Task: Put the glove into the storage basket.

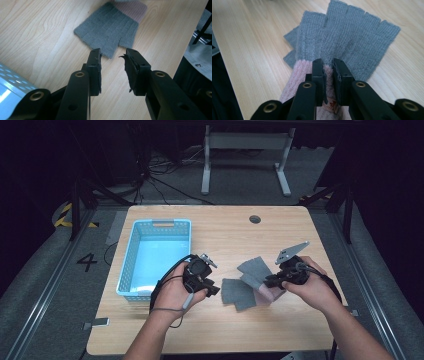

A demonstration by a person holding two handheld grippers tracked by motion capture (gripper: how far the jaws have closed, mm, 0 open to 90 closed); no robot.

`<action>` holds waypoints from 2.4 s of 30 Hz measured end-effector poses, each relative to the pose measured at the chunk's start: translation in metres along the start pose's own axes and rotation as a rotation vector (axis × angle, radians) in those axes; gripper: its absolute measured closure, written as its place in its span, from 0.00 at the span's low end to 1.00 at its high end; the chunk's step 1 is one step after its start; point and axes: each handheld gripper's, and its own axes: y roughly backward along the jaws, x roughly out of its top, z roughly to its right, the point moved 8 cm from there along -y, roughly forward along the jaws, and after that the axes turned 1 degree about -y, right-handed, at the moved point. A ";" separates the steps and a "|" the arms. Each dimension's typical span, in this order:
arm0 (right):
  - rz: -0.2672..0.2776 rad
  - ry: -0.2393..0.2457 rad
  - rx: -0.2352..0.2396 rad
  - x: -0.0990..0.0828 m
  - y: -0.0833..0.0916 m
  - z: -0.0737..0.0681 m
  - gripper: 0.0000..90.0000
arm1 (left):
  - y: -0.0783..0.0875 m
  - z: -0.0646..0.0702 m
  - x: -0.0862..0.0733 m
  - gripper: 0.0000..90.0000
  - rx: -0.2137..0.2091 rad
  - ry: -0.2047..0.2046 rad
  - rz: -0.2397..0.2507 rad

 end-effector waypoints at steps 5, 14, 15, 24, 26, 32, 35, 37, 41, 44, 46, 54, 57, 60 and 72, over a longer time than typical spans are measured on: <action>-0.011 0.055 0.031 -0.003 -0.013 -0.011 0.90 | -0.003 0.001 -0.003 0.73 0.003 0.003 -0.022; -0.036 0.049 0.048 -0.014 -0.029 -0.018 0.90 | -0.013 0.001 -0.005 0.63 0.016 0.000 -0.052; -0.043 0.048 0.054 -0.016 -0.032 -0.020 0.90 | -0.014 0.001 -0.005 0.63 0.018 -0.011 -0.048; -0.051 0.071 0.065 -0.026 -0.046 -0.030 0.89 | -0.017 -0.005 -0.001 0.67 0.013 -0.024 0.002; -0.050 0.068 0.067 -0.027 -0.048 -0.030 0.88 | -0.019 -0.004 -0.002 0.70 0.011 -0.022 -0.023; -0.068 0.052 0.057 -0.031 -0.052 -0.032 0.81 | -0.022 -0.002 -0.003 0.76 -0.009 -0.024 -0.055; -0.057 0.040 0.050 -0.031 -0.049 -0.034 0.74 | -0.023 -0.001 -0.003 0.79 -0.017 -0.032 -0.063; -0.042 0.029 0.054 -0.030 -0.044 -0.035 0.73 | -0.024 -0.001 -0.002 0.79 -0.011 -0.034 -0.064; -0.001 -0.009 0.016 -0.031 -0.026 -0.026 0.72 | -0.025 0.000 -0.002 0.74 -0.019 -0.063 -0.073; 0.002 -0.021 0.000 -0.034 -0.019 -0.022 0.72 | -0.027 0.000 -0.002 0.71 -0.012 -0.071 -0.079; 0.003 -0.034 -0.019 -0.039 -0.012 -0.017 0.73 | -0.030 0.001 0.000 0.71 -0.016 -0.076 -0.083; -0.018 -0.058 -0.043 -0.050 -0.005 -0.011 0.74 | -0.032 0.003 0.002 0.81 -0.057 -0.087 -0.092; -0.033 -0.070 -0.045 -0.055 -0.002 -0.011 0.73 | -0.034 0.005 0.004 0.80 -0.071 -0.089 -0.085; -0.044 -0.075 -0.049 -0.059 -0.002 -0.011 0.73 | -0.035 0.002 0.005 0.79 -0.060 -0.084 -0.078; -0.097 -0.084 -0.045 -0.077 -0.007 -0.013 0.72 | -0.059 -0.008 0.013 0.74 -0.038 -0.046 -0.061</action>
